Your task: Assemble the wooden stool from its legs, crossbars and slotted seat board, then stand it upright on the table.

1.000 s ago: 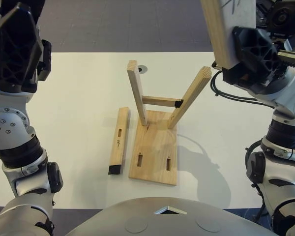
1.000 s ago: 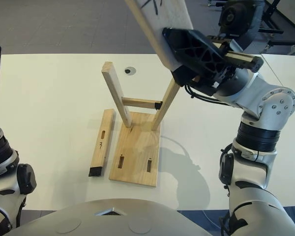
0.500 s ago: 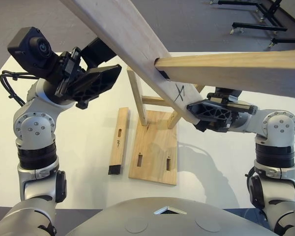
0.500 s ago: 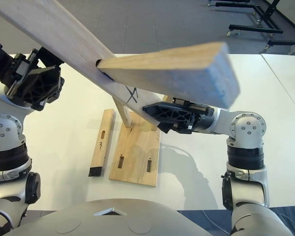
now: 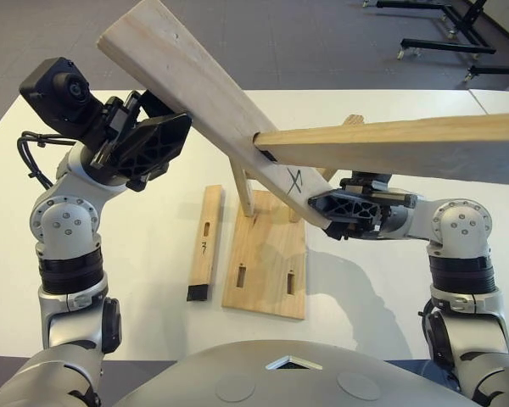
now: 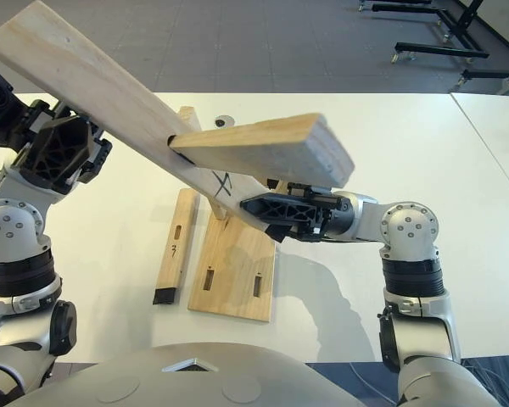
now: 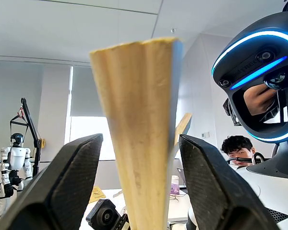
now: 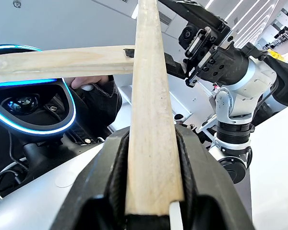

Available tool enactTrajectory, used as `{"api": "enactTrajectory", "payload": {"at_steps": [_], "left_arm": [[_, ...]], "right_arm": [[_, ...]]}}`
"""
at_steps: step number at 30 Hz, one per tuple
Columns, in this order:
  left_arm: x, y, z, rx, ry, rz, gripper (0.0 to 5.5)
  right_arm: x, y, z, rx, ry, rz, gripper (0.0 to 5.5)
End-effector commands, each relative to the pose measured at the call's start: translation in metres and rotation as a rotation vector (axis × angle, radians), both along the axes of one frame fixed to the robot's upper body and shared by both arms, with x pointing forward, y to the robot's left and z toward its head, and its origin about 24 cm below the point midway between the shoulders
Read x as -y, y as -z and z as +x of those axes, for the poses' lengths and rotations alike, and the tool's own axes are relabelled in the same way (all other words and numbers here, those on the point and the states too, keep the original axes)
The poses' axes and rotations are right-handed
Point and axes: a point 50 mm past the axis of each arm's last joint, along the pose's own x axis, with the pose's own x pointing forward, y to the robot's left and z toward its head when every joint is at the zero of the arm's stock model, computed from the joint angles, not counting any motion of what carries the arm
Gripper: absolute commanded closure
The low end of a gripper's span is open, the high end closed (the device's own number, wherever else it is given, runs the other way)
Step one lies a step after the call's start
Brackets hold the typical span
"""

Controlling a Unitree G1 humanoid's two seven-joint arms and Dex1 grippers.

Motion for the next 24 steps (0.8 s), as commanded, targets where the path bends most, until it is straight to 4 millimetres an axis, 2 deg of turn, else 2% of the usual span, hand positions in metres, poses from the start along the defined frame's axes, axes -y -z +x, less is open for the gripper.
{"api": "enactTrajectory", "payload": {"at_steps": [1, 7, 14, 18, 24], "left_arm": [[0.004, 0.001, 0.001, -0.01, 0.002, 0.012, 2.65], [0.006, 0.0, -0.002, -0.006, 0.033, 0.02, 2.65], [0.009, 0.0, -0.003, -0.004, 0.052, 0.028, 2.65], [0.011, 0.002, -0.003, -0.005, 0.061, 0.035, 3.31], [0.015, 0.004, -0.005, -0.004, 0.099, 0.066, 3.32]], "right_arm": [[-0.001, 0.003, 0.004, -0.013, -0.011, -0.02, 4.38], [-0.001, 0.011, 0.005, -0.035, -0.032, -0.07, 4.38], [-0.003, 0.01, 0.004, -0.048, -0.068, -0.039, 4.38], [-0.005, 0.009, 0.003, -0.049, -0.077, -0.03, 4.38], [-0.008, 0.011, 0.005, -0.06, -0.078, -0.009, 4.38]]}}
